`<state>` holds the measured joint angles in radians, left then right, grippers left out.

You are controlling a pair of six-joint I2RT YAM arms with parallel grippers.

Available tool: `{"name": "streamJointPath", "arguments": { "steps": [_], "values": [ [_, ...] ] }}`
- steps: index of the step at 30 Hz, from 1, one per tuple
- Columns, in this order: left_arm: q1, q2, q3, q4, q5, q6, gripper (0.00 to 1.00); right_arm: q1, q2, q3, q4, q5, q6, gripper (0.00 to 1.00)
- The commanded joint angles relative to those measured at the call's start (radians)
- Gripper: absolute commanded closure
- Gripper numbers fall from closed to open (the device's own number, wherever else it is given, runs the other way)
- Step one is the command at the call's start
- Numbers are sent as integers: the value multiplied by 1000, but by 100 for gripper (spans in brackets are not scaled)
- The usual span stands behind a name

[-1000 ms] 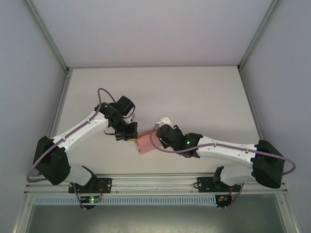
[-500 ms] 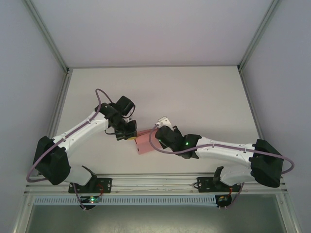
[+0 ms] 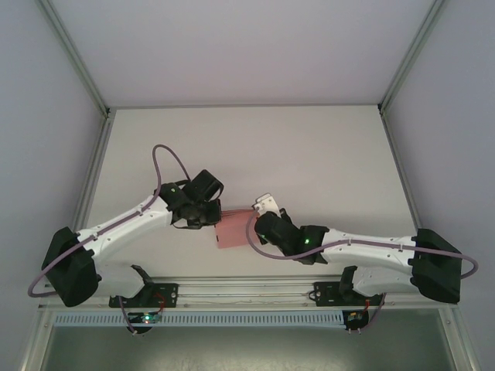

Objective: Assemble paper box

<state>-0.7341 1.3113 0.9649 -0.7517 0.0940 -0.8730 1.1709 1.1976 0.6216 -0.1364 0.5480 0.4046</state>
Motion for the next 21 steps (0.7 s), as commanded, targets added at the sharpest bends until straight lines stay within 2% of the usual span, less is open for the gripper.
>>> {"name": "streamJointPath", "arguments": {
  "steps": [1,5,14,17,21],
  "values": [
    [-80,23,-30,36,1,-8,100,57,-3,-33,18,-54,-23,100],
    [-146,29,-25,50,4,-19,91,101,-12,-42,29,8,-34,100],
    [-194,29,0,28,-16,-14,84,163,-13,-70,51,124,-21,100],
    [-191,17,31,2,-45,-10,78,165,-28,-82,63,157,1,100],
    [-192,-1,75,-15,-84,10,63,165,-64,-116,115,185,17,100]
  ]
}}
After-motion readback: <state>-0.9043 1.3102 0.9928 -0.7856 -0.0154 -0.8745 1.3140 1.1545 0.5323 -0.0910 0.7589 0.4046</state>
